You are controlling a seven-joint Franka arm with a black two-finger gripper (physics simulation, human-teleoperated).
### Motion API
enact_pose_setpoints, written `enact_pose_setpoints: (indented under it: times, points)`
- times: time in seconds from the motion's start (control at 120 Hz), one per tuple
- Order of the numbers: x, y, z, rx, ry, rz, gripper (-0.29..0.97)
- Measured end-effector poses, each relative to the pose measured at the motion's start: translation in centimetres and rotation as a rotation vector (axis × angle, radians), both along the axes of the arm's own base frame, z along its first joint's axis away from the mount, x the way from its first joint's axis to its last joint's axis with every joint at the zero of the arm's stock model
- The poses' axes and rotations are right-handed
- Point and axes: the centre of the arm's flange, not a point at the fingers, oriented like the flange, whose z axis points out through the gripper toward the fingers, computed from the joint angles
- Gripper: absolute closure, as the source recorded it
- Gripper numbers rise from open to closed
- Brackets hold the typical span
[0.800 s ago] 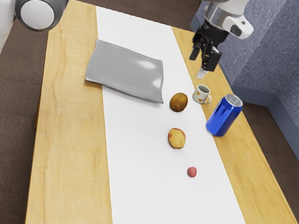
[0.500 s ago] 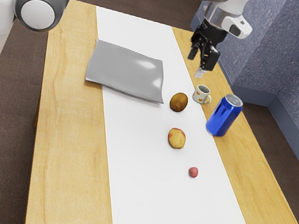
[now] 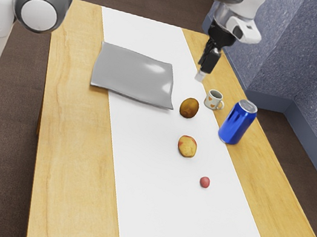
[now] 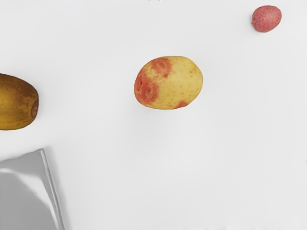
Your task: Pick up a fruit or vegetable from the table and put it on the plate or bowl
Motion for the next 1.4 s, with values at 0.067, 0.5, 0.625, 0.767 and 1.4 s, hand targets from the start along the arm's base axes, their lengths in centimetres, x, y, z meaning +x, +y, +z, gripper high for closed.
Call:
enact_pose_setpoints:
  times: [0.067,0.5,0.625,0.767,1.4]
  points:
    - [0.3,-0.7,-0.1,-0.007,-0.012,-0.107,0.0]
    - [2.3,-2.9,-6.7,-0.057,-0.007,-0.625,0.0]
    - [2.9,-3.1,-9.4,-0.077,-0.008,-0.708,0.0]
    - [3.2,-3.1,-12.2,-0.099,-0.005,-0.778,0.0]
    - [3.2,-3.0,-16.9,-0.127,-0.026,-0.882,0.0]
